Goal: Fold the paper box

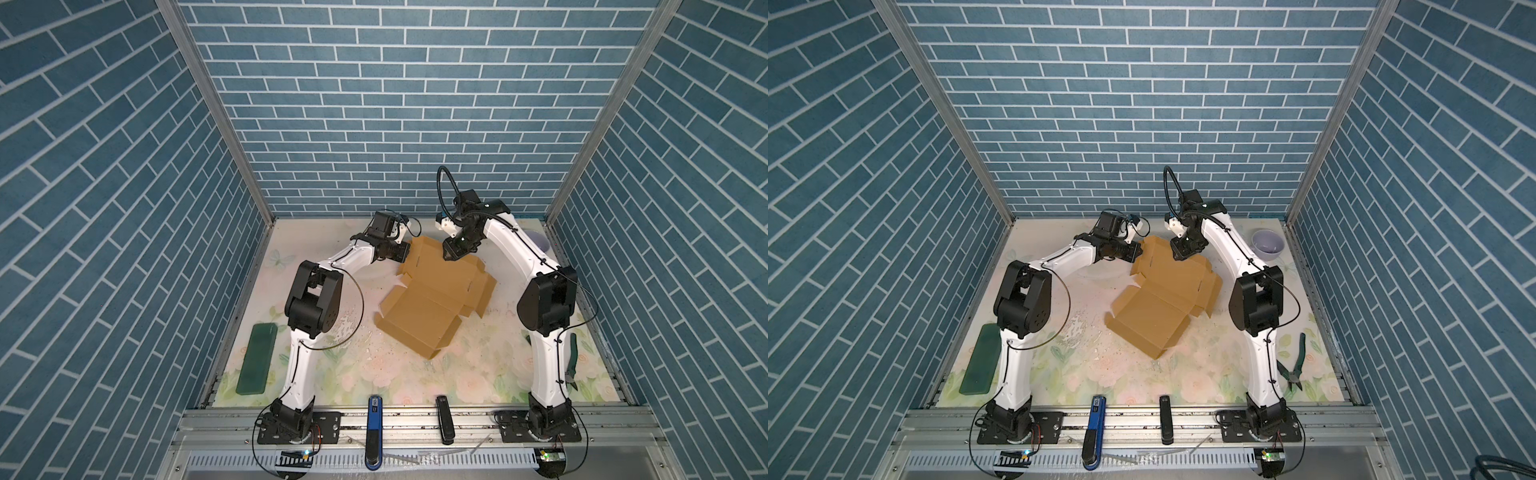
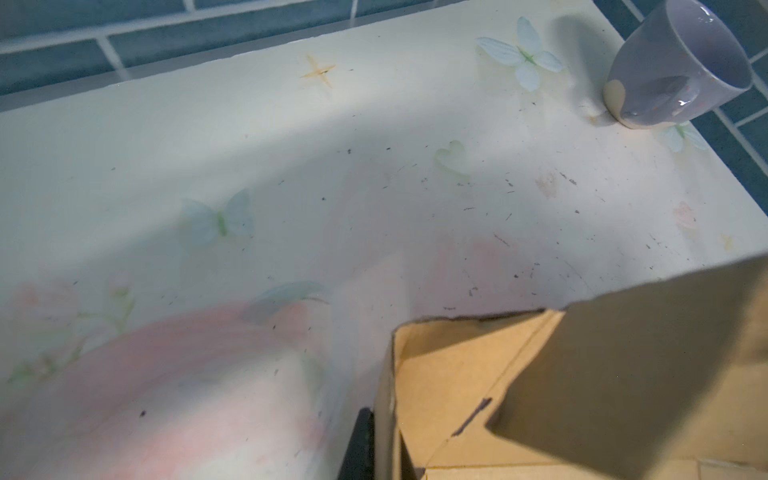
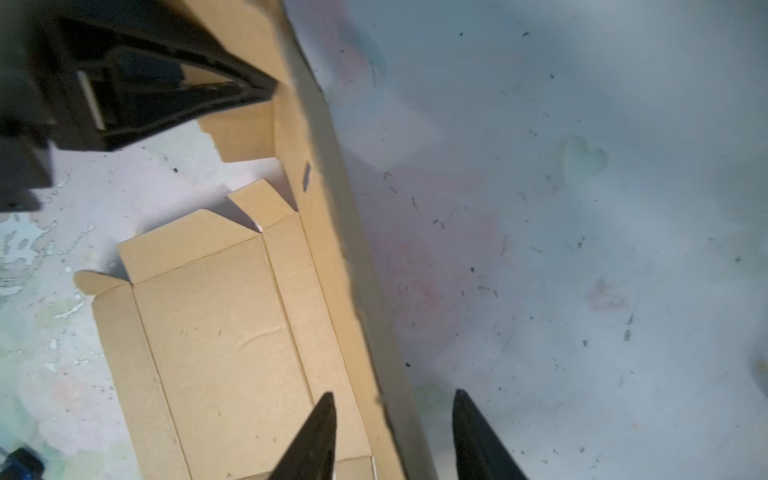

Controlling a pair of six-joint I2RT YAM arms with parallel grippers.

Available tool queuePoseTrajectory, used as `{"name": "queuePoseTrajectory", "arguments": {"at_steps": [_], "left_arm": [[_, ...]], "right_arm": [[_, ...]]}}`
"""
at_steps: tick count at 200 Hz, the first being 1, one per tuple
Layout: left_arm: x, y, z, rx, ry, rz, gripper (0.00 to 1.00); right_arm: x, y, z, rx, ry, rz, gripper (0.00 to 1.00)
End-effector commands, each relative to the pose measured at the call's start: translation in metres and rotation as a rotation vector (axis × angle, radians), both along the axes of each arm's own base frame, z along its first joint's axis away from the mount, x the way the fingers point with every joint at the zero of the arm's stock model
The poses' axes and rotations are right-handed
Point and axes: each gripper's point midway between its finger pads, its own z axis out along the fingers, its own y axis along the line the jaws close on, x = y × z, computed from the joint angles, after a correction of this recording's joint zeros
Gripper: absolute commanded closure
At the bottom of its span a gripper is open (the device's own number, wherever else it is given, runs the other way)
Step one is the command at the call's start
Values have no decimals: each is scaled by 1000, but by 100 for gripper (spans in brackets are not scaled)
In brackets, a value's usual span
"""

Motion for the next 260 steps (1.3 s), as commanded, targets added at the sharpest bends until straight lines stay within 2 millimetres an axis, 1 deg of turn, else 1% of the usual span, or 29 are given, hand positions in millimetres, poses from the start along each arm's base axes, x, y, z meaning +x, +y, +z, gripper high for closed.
{"name": "queuePoseTrajectory", "arguments": {"at_steps": [1, 23, 30, 43, 64, 66, 71, 99, 112, 140, 165, 175, 193, 227, 260], "left_arm": [[11, 22, 26, -26, -87, 104, 92], [6, 42, 27, -24, -108, 176, 93], [4, 48, 26, -18, -115, 200, 93], [-1, 58, 26, -11, -130, 244, 93], [-10, 71, 23, -11, -140, 313, 93], [-12, 73, 19, -6, -133, 320, 93], [-14, 76, 19, -8, -136, 335, 93], [-25, 89, 17, -30, -158, 402, 93], [-31, 93, 17, -41, -168, 418, 93], [-40, 97, 17, -70, -193, 436, 93], [-49, 101, 18, -94, -220, 452, 93], [-53, 102, 19, -101, -231, 456, 92], [-60, 103, 19, -108, -243, 459, 92], [-67, 102, 16, -113, -254, 454, 92], [-68, 99, 15, -118, -254, 442, 92]], "right_arm": [[10, -7, 52, 32, -134, -92, 49], [9, -7, 72, 95, -160, -185, 48], [11, -11, 76, 99, -174, -236, 48], [9, -11, 84, 147, -177, -311, 48], [6, -13, 92, 238, -171, -449, 48], [6, -13, 92, 246, -167, -466, 48], [5, -13, 94, 272, -166, -499, 48], [2, -9, 96, 435, -143, -677, 49], [-1, -5, 94, 513, -127, -753, 48], [-5, 15, 88, 677, -75, -892, 46], [-3, 27, 79, 876, -11, -1090, 43], [-3, 30, 76, 935, 10, -1157, 43], [-2, 35, 75, 974, 14, -1240, 43], [7, 44, 85, 1053, 17, -1314, 41], [20, 60, 74, 1077, 89, -1349, 39]]}}
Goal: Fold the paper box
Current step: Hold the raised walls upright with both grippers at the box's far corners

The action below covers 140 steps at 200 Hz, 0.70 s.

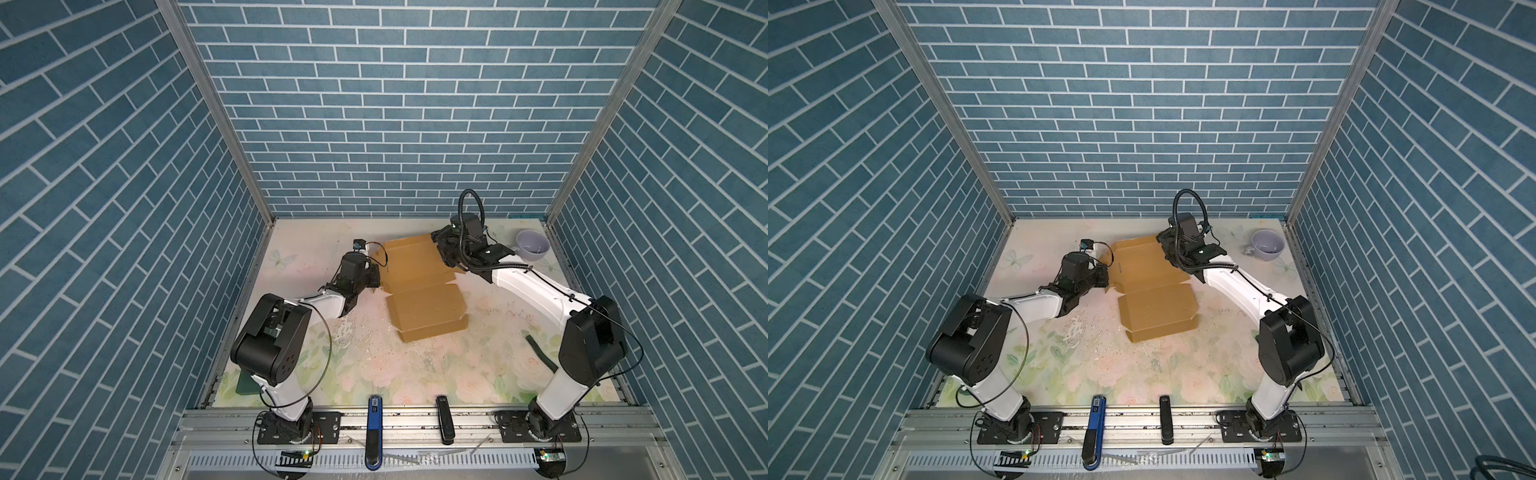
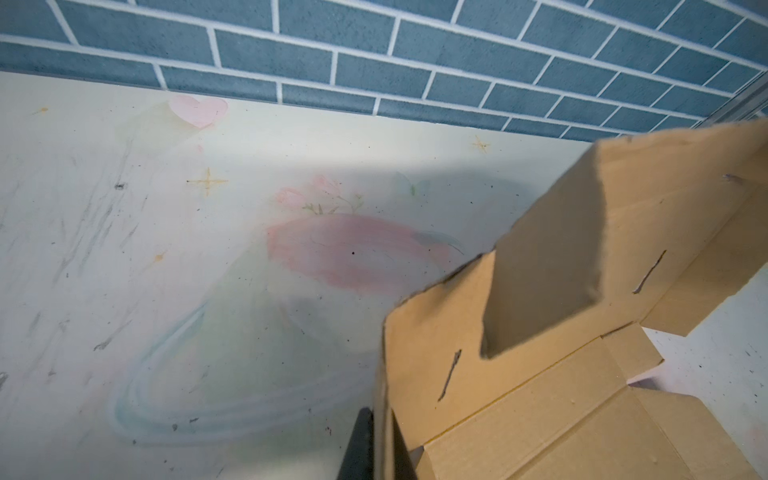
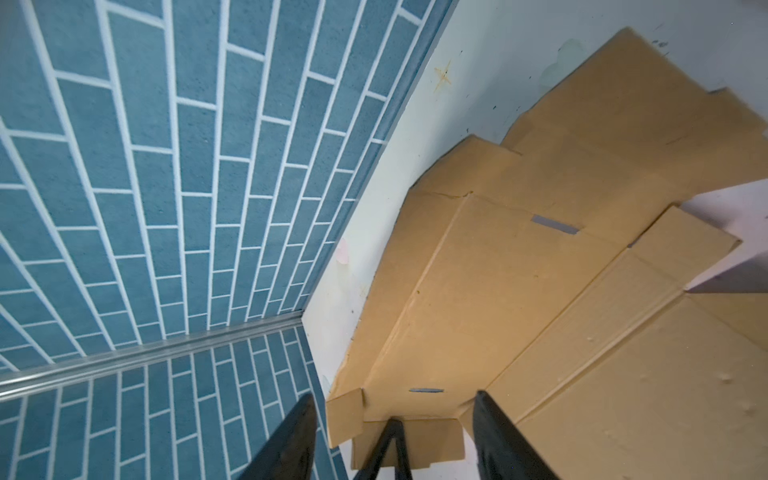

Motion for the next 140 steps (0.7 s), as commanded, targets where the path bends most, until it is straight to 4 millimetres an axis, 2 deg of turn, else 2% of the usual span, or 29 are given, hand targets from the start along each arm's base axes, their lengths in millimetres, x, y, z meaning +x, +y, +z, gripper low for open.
{"name": "queuePoseTrajectory", "arguments": {"at_steps": [1, 59, 99, 140], "left_arm": [[1, -4, 11, -19, -40, -3, 92], [0, -8, 8, -21, -39, -20, 92], [0, -7, 6, -17, -42, -20, 92], [-1, -8, 4, -22, -39, -18, 92]], "right_arm": [[21, 12, 10, 125, 5, -85, 39], [44, 35, -9, 146, 39, -68, 39], [52, 39, -24, 142, 71, -71, 39], [53, 42, -36, 139, 92, -62, 48]]}}
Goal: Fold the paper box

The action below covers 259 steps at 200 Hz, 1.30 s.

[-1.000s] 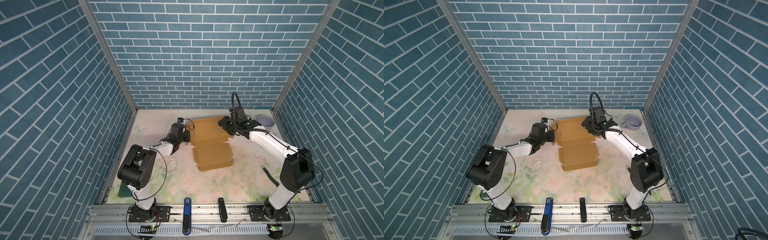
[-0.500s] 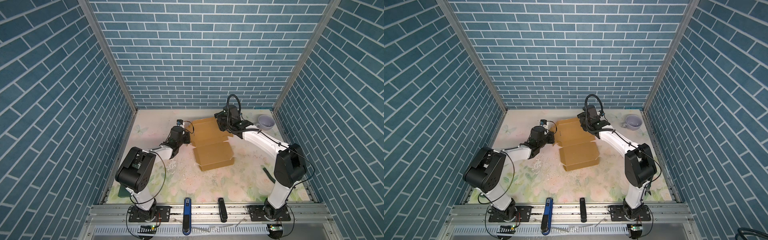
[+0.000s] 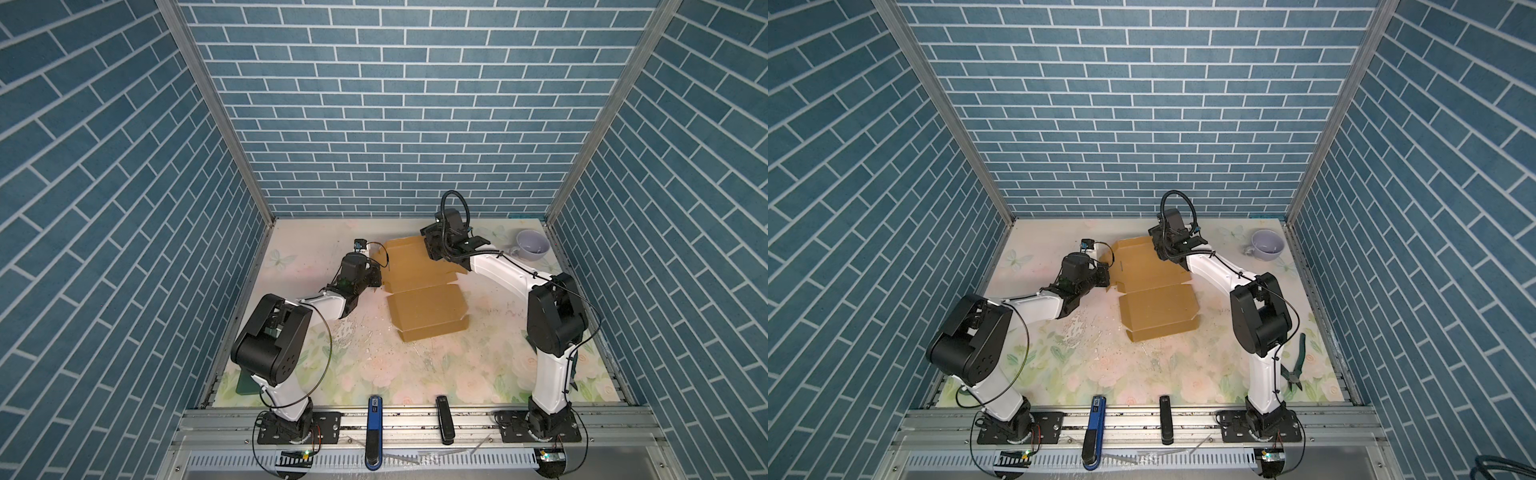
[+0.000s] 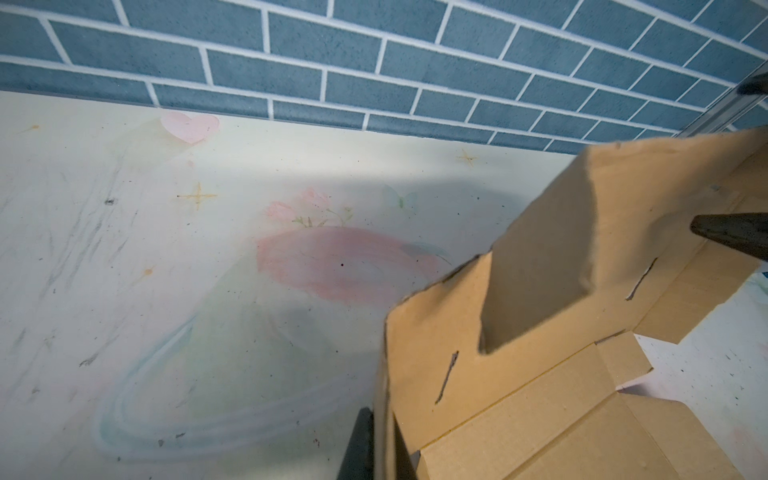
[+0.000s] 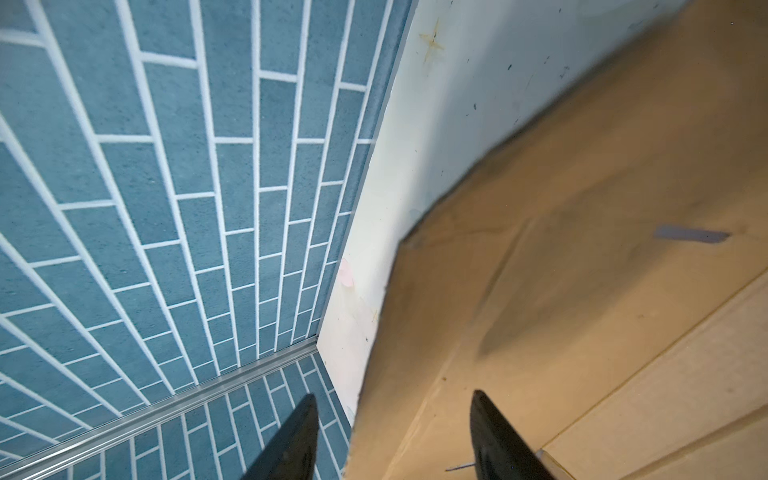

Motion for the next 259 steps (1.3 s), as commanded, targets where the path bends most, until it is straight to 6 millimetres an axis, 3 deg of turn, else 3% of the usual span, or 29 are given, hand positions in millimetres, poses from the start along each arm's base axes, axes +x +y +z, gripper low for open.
{"name": "queuePoseTrajectory", "arguments": {"at_steps": [1, 119, 259], "left_arm": [[-2, -2, -1, -7, -8, -7, 92], [1, -3, -6, -7, -2, -3, 92], [5, -3, -4, -5, -15, 9, 92]], "right_arm": [[8, 5, 8, 52, 0, -18, 48], [5, 10, -16, 58, 36, 0, 74], [-10, 13, -35, 68, 89, -1, 79]]}}
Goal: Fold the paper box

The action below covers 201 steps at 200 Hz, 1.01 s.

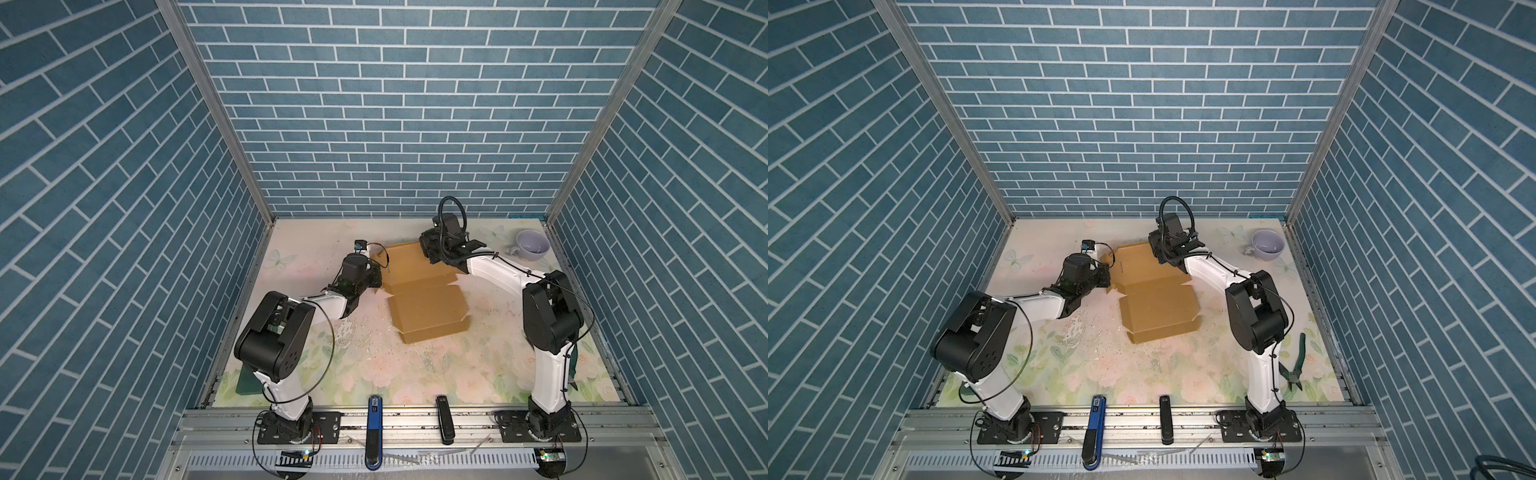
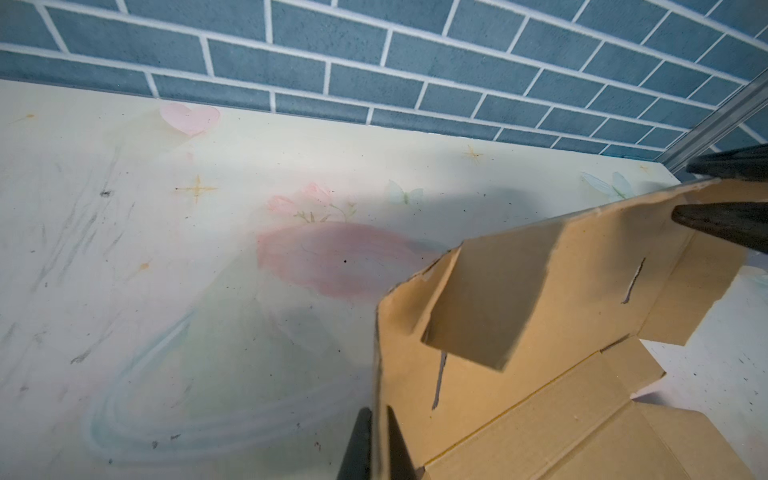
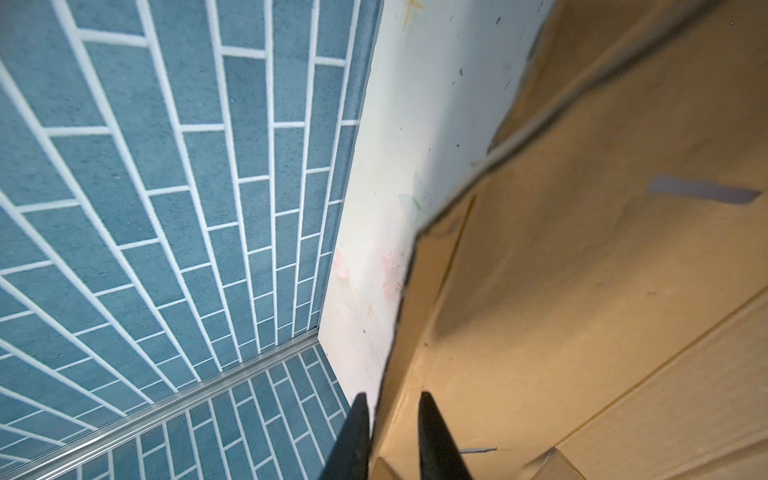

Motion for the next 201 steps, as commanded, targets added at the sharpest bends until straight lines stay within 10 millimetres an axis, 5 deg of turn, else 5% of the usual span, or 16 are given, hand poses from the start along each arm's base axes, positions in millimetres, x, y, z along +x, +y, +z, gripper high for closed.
{"name": "queuePoseTrajectory", "arguments": {"at_steps": [1, 201], "left_arm": [[3, -2, 3, -3, -23, 3, 92], [-6, -8, 23, 26, -71, -4, 91]], "right_arm": [[-8, 2, -18, 16, 58, -17, 79], [-1, 6, -50, 40, 79, -42, 85]]}}
